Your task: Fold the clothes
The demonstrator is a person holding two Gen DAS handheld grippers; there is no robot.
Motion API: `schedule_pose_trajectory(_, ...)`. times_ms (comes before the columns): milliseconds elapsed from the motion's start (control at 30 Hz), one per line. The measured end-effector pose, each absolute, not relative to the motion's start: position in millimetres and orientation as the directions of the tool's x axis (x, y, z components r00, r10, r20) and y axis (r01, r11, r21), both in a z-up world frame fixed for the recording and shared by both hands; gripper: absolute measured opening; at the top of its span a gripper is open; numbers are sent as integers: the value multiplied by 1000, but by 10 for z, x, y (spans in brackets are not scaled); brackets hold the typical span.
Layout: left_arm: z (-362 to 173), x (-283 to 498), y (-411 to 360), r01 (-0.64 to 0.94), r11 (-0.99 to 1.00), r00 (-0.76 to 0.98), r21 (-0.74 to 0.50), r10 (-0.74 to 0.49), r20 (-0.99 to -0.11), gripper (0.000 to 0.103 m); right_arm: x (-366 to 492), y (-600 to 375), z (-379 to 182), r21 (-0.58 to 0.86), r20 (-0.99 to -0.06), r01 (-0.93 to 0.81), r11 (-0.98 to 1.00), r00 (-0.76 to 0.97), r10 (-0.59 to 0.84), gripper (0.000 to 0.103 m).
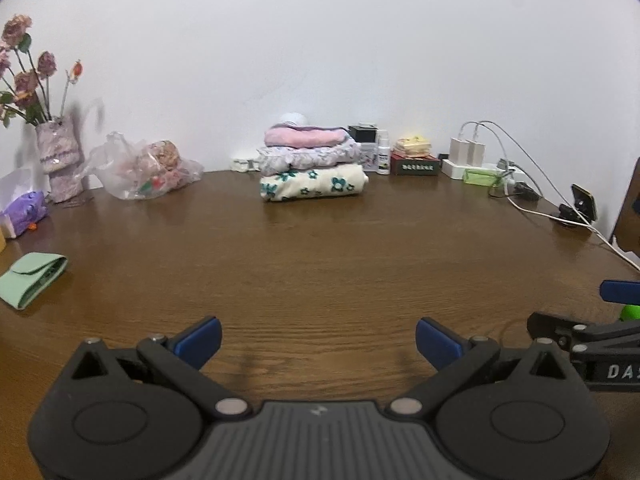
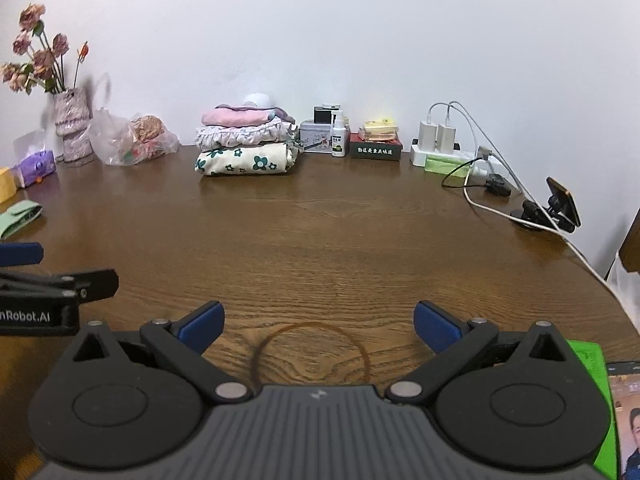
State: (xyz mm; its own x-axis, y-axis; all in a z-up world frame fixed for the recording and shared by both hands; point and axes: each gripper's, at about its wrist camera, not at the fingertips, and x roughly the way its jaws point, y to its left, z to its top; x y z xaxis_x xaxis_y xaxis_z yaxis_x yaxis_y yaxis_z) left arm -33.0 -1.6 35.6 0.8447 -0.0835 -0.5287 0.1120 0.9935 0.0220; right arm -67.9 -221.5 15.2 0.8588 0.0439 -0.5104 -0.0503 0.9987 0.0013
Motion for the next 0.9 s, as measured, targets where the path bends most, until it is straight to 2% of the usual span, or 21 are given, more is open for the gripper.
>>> schedule_pose_trajectory(900,327,-261,-19,78,997,837,-8,-70,-543,103,-652,-2175,104,23,-556,-30,999,830,38,103)
